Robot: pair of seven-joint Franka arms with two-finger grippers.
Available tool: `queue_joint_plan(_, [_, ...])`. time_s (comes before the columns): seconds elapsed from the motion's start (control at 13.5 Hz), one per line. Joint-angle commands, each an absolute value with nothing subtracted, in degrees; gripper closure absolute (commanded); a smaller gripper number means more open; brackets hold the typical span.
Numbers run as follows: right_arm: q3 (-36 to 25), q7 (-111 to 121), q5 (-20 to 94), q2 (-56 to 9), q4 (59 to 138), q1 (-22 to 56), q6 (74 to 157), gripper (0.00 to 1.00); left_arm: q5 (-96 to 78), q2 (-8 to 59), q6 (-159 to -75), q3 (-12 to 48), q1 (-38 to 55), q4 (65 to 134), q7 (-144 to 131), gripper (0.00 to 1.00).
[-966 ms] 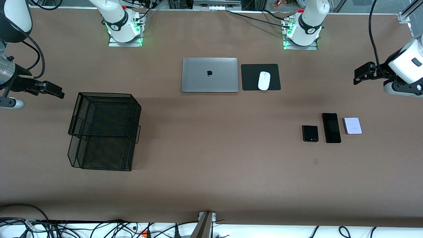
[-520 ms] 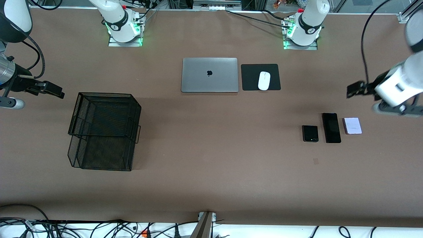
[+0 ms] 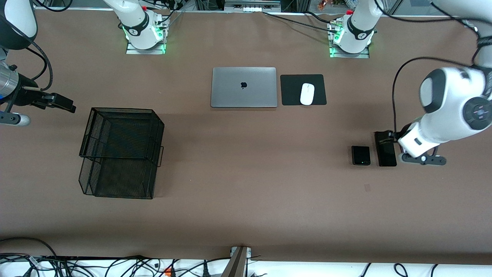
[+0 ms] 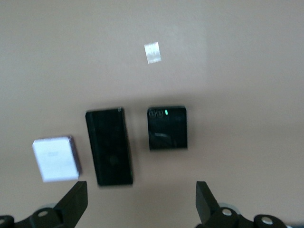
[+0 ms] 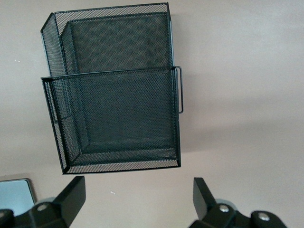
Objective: Place phones with both arms
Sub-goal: 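Reach the left gripper down to the small black flip phone, then close the left gripper on the small black flip phone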
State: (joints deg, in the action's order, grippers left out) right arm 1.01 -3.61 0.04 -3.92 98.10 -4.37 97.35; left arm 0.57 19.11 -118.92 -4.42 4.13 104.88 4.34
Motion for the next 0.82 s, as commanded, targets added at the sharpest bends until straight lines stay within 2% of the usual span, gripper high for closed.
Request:
queue_joint_plan(0.0, [1.4, -4.0, -0.3, -4.2, 96.9, -4.9, 96.1, 0.0, 0.1, 19.3, -128.2, -4.4, 3.5, 111.3, 6.1, 0.0])
queue_joint_plan(0.15, [1.4, -4.0, -0.3, -4.2, 96.9, -4.9, 96.1, 0.0, 0.1, 21.1, -131.1, -4.3, 3.6, 112.4, 5.9, 0.0])
queue_joint_plan(0.37, [1.4, -4.0, -0.2, -4.2, 96.9, -4.9, 96.1, 0.0, -0.3, 21.8, -140.1, -4.0, 3.7, 117.9, 4.5, 0.0])
queue_joint_plan(0.52, [1.3, -4.0, -0.2, -4.2, 96.9, -4.9, 96.1, 0.0, -0.3, 22.8, -140.5, -3.8, 4.5, 118.4, 2.6, 0.0])
queue_joint_plan(0.74, [1.3, -4.0, -0.2, -4.2, 96.9, -5.0, 96.0, 0.0, -0.3, 24.0, -146.2, -2.4, 4.9, 121.2, -0.7, 0.0])
